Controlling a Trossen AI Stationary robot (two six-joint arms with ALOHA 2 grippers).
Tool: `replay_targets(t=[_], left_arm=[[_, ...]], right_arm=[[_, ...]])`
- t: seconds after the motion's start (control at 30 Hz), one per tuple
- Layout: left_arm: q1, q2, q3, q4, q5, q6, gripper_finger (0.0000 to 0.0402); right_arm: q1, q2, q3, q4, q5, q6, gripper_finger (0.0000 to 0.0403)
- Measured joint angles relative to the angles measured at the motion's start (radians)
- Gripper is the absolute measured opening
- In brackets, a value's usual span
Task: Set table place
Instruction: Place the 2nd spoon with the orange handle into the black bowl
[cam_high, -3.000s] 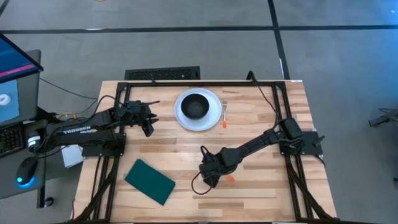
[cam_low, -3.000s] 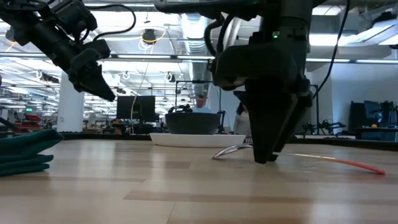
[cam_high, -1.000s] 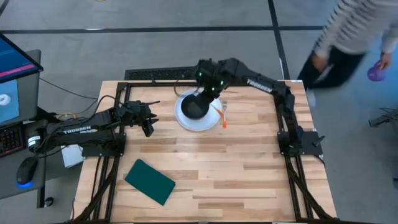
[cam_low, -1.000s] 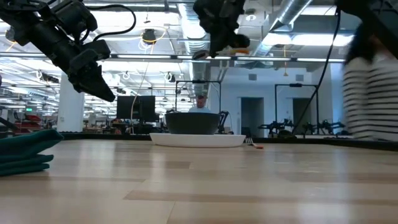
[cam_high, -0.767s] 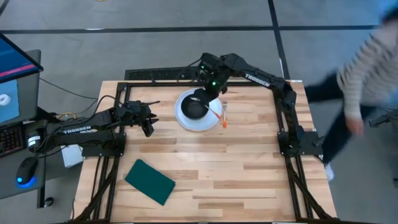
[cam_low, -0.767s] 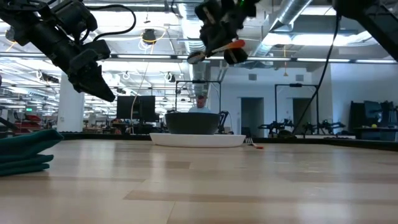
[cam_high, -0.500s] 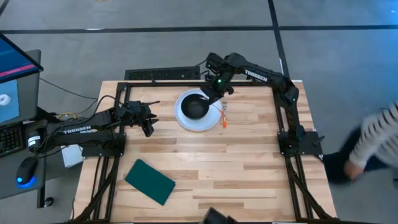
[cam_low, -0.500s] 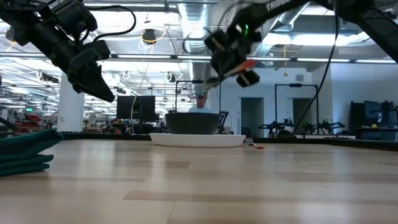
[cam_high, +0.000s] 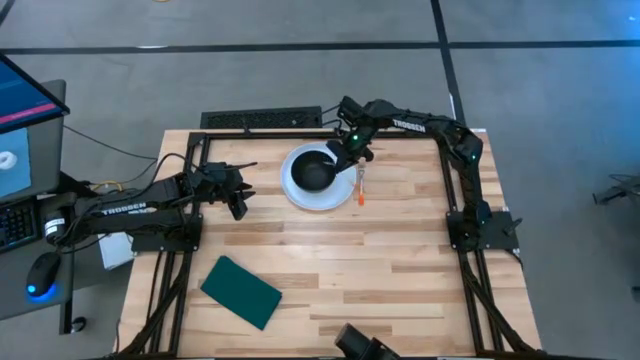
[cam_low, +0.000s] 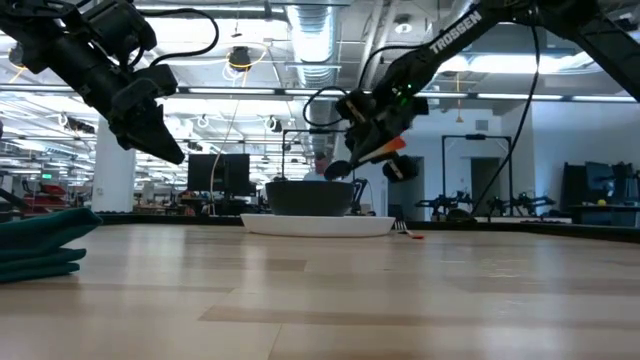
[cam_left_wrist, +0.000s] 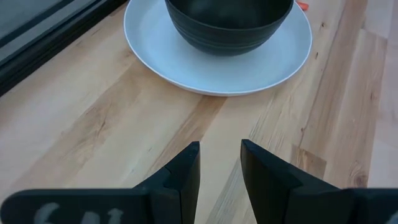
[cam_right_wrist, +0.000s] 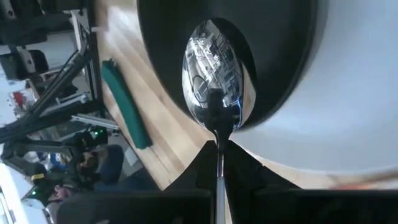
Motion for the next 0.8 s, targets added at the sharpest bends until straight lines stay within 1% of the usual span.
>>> replay_targets(t=[0.17, 0.3, 0.4, 0.63, 0.8], left_arm=[[0.0, 0.0, 0.0, 0.009, 0.0, 0.0, 0.0106], [0.0, 0.0, 0.0, 0.008, 0.0, 0.001, 0.0106], [0.0, 0.0, 0.0, 0.008, 0.0, 0.002, 0.0106], [0.0, 0.0, 0.0, 0.008, -0.001, 0.003, 0.0106], [0.0, 0.0, 0.0, 0.008, -0.001, 0.003, 0.0106]], right_arm=[[0.013, 0.0, -0.049, 0.125, -0.052, 0.086, 0.0034], [0.018, 0.0, -0.057, 0.133, -0.034, 0.115, 0.0033], [0.019, 0.0, -0.061, 0.142, 0.001, 0.146, 0.0032], [0.03, 0.0, -0.06, 0.271, 0.004, 0.27, 0.0037], [0.031, 0.0, -0.06, 0.289, 0.018, 0.273, 0.0032]])
